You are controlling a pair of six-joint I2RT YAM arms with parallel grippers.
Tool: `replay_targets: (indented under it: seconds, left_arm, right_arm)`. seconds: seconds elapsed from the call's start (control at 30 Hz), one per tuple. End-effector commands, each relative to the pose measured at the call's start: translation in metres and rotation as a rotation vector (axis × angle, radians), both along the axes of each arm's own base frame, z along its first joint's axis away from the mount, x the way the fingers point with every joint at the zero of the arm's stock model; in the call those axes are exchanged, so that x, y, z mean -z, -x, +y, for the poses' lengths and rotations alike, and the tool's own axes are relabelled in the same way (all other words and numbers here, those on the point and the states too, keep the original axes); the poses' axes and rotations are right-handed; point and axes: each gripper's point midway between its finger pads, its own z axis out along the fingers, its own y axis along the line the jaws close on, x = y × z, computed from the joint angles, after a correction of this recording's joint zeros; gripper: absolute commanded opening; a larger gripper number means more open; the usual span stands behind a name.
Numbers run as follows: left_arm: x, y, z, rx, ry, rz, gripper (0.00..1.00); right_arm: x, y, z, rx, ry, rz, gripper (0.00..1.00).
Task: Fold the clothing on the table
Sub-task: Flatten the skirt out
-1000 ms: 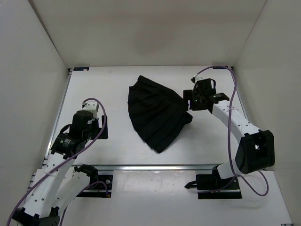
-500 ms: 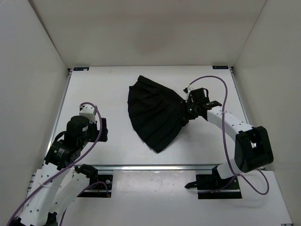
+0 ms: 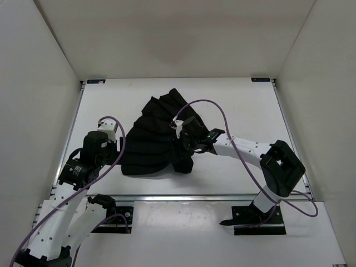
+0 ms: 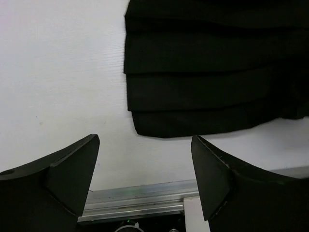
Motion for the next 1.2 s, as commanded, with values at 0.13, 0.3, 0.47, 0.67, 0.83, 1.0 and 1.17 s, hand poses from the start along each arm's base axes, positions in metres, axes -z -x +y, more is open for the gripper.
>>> replay_targets:
  seconds: [0.13, 0.3, 0.47, 0.67, 0.83, 1.0, 1.17]
  left_arm:
    - [-0.038, -0.003, -0.052, 0.165, 0.25, -0.048, 0.83]
    - [-0.027, -0.003, -0.113, 0.285, 0.499, 0.016, 0.78]
    - [0.02, 0.005, -0.152, 0.34, 0.65, 0.147, 0.8]
    - [0.054, 0.003, -0.172, 0.285, 0.81, 0.192, 0.82]
    - [0.069, -0.007, -0.183, 0.234, 0.875, 0.231, 0.97]
    - [0.097, -0.011, -0.196, 0.189, 0.887, 0.314, 0.86]
    - [0.145, -0.027, -0.174, 0.027, 0.78, 0.374, 0.16]
  right_arm:
    - [-0.039, -0.075, -0.094, 0.324, 0.016, -0.173, 0.54]
    - [-0.024, -0.122, -0.163, 0.517, 0.118, -0.174, 0.57]
    - [0.0, -0.15, -0.182, 0.54, 0.177, -0.143, 0.6]
    - [0.021, -0.161, -0.179, 0.544, 0.141, -0.105, 0.6]
    - [0.037, -0.166, -0.172, 0.522, 0.118, -0.065, 0.6]
    - [0.049, -0.167, -0.16, 0.476, 0.091, -0.038, 0.46]
    - [0.044, -0.159, -0.16, 0.496, 0.104, -0.031, 0.0]
